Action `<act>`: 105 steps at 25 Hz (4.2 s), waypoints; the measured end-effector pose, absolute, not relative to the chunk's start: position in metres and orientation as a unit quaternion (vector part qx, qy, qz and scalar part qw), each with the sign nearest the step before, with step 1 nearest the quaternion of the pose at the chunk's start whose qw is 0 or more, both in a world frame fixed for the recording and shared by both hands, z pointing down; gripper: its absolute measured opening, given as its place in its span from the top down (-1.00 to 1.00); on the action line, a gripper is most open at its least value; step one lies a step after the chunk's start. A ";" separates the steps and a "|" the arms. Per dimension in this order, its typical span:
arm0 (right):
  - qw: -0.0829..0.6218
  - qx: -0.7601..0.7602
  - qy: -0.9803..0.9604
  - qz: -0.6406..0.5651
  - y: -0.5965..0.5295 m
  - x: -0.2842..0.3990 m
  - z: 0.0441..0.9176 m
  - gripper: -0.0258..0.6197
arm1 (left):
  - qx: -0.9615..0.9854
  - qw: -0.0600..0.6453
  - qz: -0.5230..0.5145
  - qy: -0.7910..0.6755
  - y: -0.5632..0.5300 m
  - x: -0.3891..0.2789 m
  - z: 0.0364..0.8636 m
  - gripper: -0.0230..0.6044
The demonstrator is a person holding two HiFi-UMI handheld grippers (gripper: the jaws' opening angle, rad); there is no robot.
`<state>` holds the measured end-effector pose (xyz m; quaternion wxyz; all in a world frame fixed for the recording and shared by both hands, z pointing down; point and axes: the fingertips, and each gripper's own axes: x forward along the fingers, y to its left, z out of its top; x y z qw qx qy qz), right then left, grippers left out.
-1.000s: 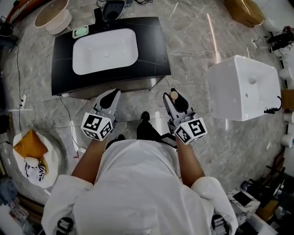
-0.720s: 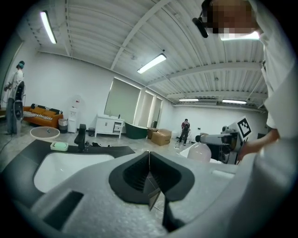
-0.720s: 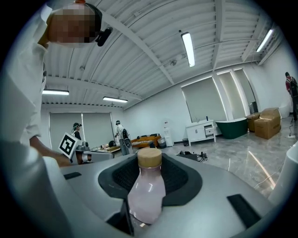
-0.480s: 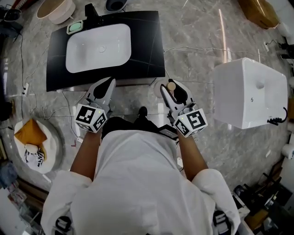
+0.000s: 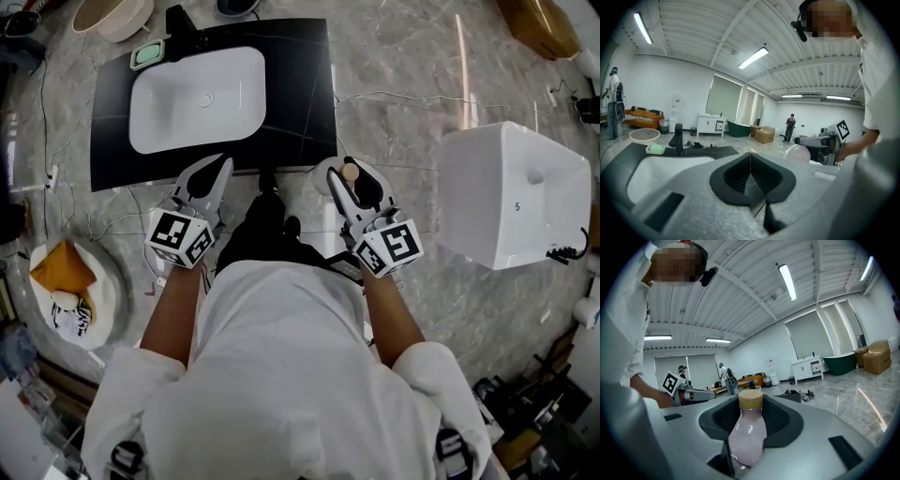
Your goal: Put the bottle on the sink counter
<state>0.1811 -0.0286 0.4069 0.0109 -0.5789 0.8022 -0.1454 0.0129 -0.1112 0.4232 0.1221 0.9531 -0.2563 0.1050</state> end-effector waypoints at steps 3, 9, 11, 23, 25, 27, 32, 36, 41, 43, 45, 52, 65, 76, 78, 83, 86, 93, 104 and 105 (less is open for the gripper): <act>0.005 -0.584 0.798 -0.145 -0.045 0.189 0.407 0.47 | 0.954 0.132 0.094 -0.251 -0.129 0.022 0.427 0.88; -0.013 -0.588 0.798 -0.132 -0.088 0.202 0.398 0.47 | 0.959 0.138 0.069 -0.237 -0.177 0.045 0.422 0.87; -0.018 -0.586 0.800 -0.131 -0.106 0.203 0.398 0.47 | 0.959 0.137 0.066 -0.239 -0.195 0.046 0.422 0.88; -0.041 -0.579 0.808 -0.098 -0.231 0.218 0.385 0.47 | 0.955 0.160 0.061 -0.243 -0.284 0.061 0.438 0.88; -0.044 -0.580 0.809 -0.091 -0.253 0.223 0.385 0.47 | 0.954 0.166 0.062 -0.243 -0.291 0.066 0.445 0.88; -0.044 -0.577 0.811 -0.086 -0.273 0.228 0.384 0.47 | 0.952 0.172 0.067 -0.244 -0.297 0.072 0.453 0.88; -0.037 -0.561 0.823 -0.076 -0.310 0.249 0.383 0.47 | 0.943 0.184 0.071 -0.269 -0.306 0.089 0.464 0.88; -0.036 -0.534 0.841 -0.077 -0.335 0.267 0.397 0.47 | 0.928 0.187 0.076 -0.314 -0.320 0.099 0.474 0.88; -0.039 -0.491 0.865 -0.098 -0.357 0.279 0.420 0.47 | 0.894 0.200 0.073 -0.395 -0.321 0.101 0.484 0.87; -0.041 -0.476 0.873 -0.099 -0.369 0.280 0.426 0.47 | 0.886 0.193 0.075 -0.415 -0.325 0.099 0.487 0.88; -0.043 -0.468 0.878 -0.096 -0.379 0.280 0.430 0.47 | 0.878 0.193 0.073 -0.433 -0.328 0.096 0.492 0.88; -0.043 -0.467 0.880 -0.076 -0.411 0.282 0.443 0.47 | 0.880 0.195 0.079 -0.425 -0.342 0.118 0.509 0.87; -0.053 -0.492 0.865 -0.086 -0.453 0.297 0.507 0.47 | 0.885 0.185 0.077 -0.419 -0.376 0.151 0.541 0.87; -0.060 -0.517 0.848 -0.097 -0.470 0.310 0.542 0.47 | 0.875 0.161 0.066 -0.453 -0.412 0.149 0.550 0.87; -0.061 -0.517 0.849 -0.094 -0.472 0.311 0.543 0.47 | 0.873 0.160 0.066 -0.455 -0.416 0.148 0.552 0.87; -0.060 -0.517 0.849 -0.091 -0.479 0.311 0.548 0.47 | 0.870 0.160 0.067 -0.462 -0.418 0.142 0.556 0.87; -0.061 -0.519 0.848 -0.089 -0.481 0.311 0.551 0.47 | 0.868 0.162 0.069 -0.464 -0.416 0.140 0.560 0.87; -0.062 -0.519 0.849 -0.083 -0.487 0.310 0.556 0.47 | 0.869 0.174 0.068 -0.458 -0.415 0.143 0.565 0.87; -0.063 -0.517 0.850 -0.084 -0.494 0.308 0.565 0.47 | 0.870 0.184 0.064 -0.452 -0.415 0.147 0.565 0.87; -0.063 -0.517 0.849 -0.085 -0.494 0.308 0.566 0.47 | 0.870 0.185 0.064 -0.453 -0.414 0.147 0.566 0.87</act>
